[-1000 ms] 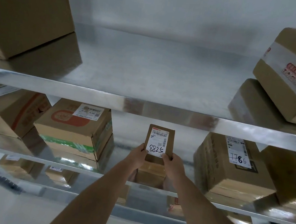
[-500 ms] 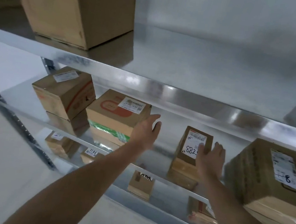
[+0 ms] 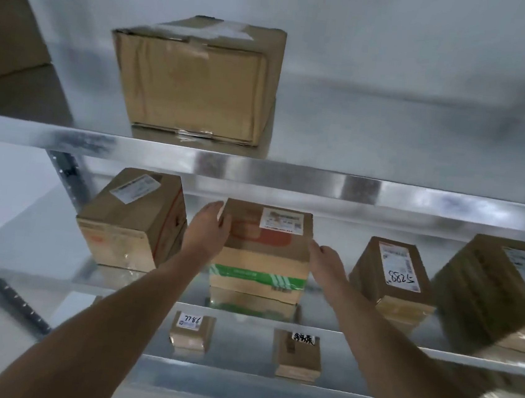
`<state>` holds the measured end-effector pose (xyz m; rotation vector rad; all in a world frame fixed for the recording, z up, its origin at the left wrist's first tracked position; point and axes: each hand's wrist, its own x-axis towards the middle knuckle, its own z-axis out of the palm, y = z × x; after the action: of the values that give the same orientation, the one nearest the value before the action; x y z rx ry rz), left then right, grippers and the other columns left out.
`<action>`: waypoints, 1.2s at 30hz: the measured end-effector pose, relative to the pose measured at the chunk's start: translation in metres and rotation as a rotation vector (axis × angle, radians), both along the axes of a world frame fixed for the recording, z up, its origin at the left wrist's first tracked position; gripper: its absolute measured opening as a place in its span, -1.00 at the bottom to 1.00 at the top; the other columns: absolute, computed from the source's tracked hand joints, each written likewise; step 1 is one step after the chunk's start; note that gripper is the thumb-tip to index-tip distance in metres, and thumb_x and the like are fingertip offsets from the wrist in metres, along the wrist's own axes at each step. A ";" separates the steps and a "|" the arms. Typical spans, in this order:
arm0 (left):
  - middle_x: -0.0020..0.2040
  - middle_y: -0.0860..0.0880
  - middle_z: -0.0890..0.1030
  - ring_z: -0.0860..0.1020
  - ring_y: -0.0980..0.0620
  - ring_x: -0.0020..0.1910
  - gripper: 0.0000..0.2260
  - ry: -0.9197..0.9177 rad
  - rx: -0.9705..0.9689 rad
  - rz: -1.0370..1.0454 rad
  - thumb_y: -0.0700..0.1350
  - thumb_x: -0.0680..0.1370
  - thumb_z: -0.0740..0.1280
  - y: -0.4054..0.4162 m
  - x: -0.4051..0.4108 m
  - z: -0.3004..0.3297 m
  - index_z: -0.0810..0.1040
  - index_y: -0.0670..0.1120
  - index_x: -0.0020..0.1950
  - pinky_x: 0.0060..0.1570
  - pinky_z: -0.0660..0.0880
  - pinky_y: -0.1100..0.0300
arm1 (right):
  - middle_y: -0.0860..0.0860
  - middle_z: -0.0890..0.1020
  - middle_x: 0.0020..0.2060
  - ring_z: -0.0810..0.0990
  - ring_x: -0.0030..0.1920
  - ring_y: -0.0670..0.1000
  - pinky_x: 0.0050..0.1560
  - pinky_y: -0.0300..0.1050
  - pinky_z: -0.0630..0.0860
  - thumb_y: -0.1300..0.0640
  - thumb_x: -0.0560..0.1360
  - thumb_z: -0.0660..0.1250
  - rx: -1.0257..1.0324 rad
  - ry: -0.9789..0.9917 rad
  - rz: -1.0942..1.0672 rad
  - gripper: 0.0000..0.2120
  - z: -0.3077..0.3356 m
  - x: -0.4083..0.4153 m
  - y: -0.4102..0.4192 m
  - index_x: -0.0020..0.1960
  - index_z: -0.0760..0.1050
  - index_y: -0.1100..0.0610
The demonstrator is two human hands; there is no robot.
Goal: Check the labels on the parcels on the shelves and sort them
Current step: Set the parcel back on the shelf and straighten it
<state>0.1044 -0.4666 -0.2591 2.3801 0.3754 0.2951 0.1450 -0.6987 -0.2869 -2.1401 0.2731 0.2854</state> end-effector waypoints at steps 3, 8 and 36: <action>0.54 -0.20 0.37 0.36 -0.18 0.51 -0.48 0.223 -0.117 0.006 0.07 0.70 0.18 0.027 0.003 -0.017 0.30 -0.22 0.57 0.48 0.29 0.01 | 0.16 0.60 -0.08 0.56 -0.13 0.12 -0.21 -0.07 0.40 -0.16 0.69 0.08 0.095 0.030 -0.051 -0.51 0.000 -0.008 0.017 0.04 0.53 0.24; -0.05 -0.13 0.65 0.60 -0.06 -0.14 -0.69 0.346 -0.530 -0.056 0.03 0.69 0.24 0.033 0.001 -0.035 0.61 -0.20 0.10 -0.05 0.56 0.09 | 0.16 0.69 -0.05 0.69 0.02 0.20 0.02 0.05 0.61 0.02 0.65 0.24 0.215 0.069 -0.109 -0.73 0.006 -0.010 0.028 0.08 0.56 0.22; 0.19 -0.03 0.70 0.64 -0.04 0.18 -0.48 0.290 -1.018 -0.234 -0.28 0.57 0.40 0.056 -0.033 -0.039 0.43 0.12 0.46 0.00 0.58 0.11 | -0.10 0.69 0.10 0.66 0.05 -0.11 -0.09 -0.27 0.55 0.17 0.58 0.42 0.498 -0.025 0.098 -0.72 -0.002 -0.038 0.011 0.24 0.51 -0.05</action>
<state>0.0714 -0.4110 -0.2986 1.4262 0.2753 -0.3032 0.1071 -0.6881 -0.2891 -1.6653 0.0698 0.3430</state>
